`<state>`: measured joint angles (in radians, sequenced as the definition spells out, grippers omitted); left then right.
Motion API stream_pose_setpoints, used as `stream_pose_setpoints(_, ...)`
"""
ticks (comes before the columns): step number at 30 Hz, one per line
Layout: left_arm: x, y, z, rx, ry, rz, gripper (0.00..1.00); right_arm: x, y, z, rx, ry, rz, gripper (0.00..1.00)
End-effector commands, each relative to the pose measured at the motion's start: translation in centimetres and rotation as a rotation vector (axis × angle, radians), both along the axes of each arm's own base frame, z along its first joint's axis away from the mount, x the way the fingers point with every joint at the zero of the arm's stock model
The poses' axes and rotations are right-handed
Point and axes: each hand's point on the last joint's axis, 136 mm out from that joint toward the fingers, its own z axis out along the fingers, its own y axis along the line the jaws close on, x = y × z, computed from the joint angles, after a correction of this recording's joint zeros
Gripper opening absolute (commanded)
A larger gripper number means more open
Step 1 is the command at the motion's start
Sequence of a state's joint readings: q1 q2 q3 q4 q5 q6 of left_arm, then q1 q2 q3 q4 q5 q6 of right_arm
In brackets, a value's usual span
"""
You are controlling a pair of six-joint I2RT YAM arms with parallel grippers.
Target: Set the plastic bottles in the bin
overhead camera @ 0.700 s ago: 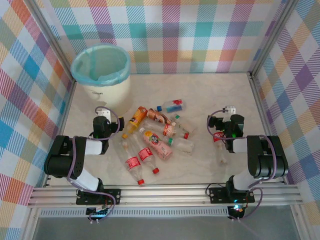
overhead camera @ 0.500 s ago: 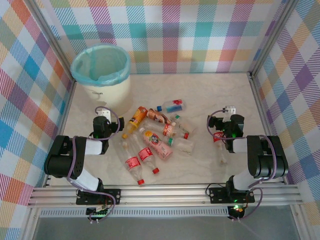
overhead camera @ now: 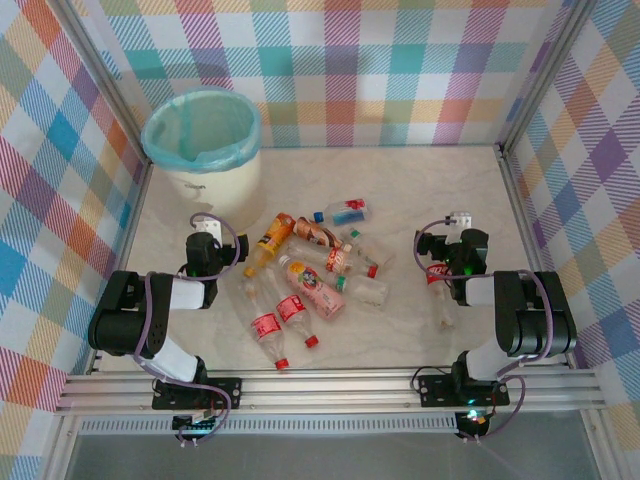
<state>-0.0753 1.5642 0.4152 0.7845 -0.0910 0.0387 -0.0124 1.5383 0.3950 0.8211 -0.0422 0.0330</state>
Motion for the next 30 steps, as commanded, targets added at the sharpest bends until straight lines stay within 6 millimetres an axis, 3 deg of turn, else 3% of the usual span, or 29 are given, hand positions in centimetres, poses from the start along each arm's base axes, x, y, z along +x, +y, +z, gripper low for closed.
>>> stream_pose_setpoints(1,0.5,0.2,0.6,-0.010,-0.018,0.009,1.00,0.5,0.3,0.9,-0.013,-0.027,0.017,1.00)
stream_pose_setpoints(7,0.2,-0.8,1.1,-0.014,-0.031,-0.057,0.98,0.6,0.1,1.2,-0.012,-0.032,0.002,1.00)
stream_pose_setpoints(12,-0.7,-0.4,3.0,-0.002,-0.069,-0.027,0.97,0.2,-0.2,4.2,-0.014,-0.028,-0.013,1.00)
stream_pose_setpoints(16,-1.8,-0.3,5.6,0.022,-0.096,-0.005,0.97,-1.1,-1.0,6.6,0.067,0.097,-0.109,0.99)
stream_pose_setpoints(19,-3.3,-1.1,8.3,0.011,-0.132,-0.030,0.97,-3.4,-0.8,6.6,0.218,0.331,-0.203,1.00)
stream_pose_setpoints(24,-6.1,-3.6,13.8,-0.056,-0.235,-0.089,0.95,-7.5,3.0,4.7,0.411,0.651,-0.126,0.97)
stream_pose_setpoints(30,-8.7,-10.1,18.4,-0.189,-0.253,-0.337,0.90,-12.3,2.1,3.8,0.339,0.785,-0.188,0.94)
